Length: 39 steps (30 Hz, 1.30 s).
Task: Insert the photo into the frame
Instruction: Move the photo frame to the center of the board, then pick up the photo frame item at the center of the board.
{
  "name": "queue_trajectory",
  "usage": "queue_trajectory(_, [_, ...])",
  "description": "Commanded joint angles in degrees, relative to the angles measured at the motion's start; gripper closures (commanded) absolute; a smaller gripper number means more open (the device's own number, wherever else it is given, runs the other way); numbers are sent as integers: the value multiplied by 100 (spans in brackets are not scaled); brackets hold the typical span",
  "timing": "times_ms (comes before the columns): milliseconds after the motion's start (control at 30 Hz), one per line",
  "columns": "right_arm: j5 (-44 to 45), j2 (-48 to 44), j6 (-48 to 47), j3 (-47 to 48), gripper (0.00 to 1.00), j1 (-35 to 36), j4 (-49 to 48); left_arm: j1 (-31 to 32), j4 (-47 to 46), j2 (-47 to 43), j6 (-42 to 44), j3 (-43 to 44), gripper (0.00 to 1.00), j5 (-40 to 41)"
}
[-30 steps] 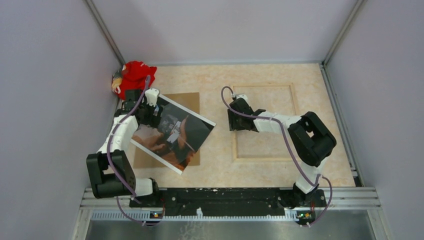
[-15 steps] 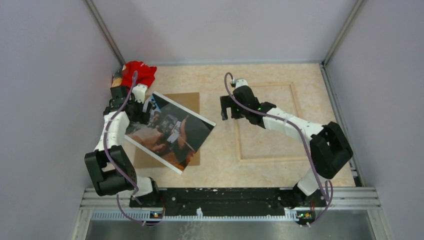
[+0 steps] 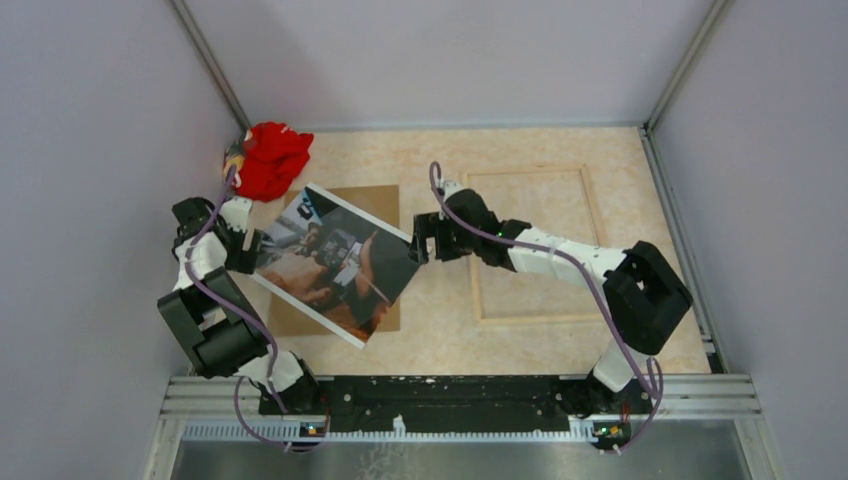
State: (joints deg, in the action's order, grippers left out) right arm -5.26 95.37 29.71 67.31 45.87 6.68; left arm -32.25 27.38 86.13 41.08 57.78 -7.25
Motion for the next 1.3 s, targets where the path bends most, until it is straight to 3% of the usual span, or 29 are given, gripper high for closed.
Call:
queue_trajectory(0, [-220,-113,1048,-765,13,263,-582,-75,-556,-44,558,-361,3,130])
queue_trajectory(300, [-71,34,1748,-1196,16,479,-942,506,-955,-145,143,-819,5,-278])
queue_trajectory(667, [284,426,3167,-1594,18,612,-1689,1731,-1661,497,-733,-365,6,406])
queue_trajectory(867, [372,691,3896,-1670,20,769,-1971,1853,-1881,957,-1096,-174,9,617])
queue_trajectory(1267, [780,1361,5023,-1581,23,871,-2594,1976,-1816,1169,-918,-481,12,640])
